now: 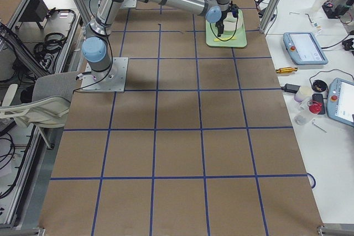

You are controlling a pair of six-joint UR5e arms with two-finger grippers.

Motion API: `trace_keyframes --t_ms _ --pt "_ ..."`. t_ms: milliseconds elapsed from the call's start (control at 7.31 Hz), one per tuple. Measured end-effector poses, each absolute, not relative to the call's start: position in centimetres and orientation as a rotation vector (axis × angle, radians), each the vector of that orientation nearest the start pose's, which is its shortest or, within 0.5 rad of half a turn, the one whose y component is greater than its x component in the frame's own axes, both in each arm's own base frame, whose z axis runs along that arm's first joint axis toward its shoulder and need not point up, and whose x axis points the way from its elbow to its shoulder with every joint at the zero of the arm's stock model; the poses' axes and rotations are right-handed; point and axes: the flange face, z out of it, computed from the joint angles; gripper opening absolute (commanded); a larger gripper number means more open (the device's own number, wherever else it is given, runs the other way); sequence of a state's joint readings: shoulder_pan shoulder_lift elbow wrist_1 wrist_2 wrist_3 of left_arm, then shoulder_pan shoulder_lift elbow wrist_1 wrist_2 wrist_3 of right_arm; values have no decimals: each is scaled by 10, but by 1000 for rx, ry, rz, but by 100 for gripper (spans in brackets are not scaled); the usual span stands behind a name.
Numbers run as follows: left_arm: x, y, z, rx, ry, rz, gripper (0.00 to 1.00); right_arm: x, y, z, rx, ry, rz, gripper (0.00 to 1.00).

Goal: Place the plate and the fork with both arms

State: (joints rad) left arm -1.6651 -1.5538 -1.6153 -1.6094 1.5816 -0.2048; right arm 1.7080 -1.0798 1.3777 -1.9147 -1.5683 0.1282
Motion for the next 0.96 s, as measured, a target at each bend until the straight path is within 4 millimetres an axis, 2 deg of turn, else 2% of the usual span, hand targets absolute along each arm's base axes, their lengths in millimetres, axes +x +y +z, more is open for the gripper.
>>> trace_keyframes --t_ms 274,411,547,684,958 --pt "-177 -462 471 -175 3115 99 100 168 -594 454 37 3136 -73 100" --pt "-177 -462 472 -177 3115 97 100 153 -563 497 29 3137 -88 100" --pt "-177 -461 473 -178 3115 96 100 148 -540 519 23 3138 -76 100" --pt "-177 -460 474 -179 3115 96 100 145 -520 528 19 3139 -52 100" --pt "-176 -457 478 -177 3116 85 100 145 -490 528 14 3141 -33 100"
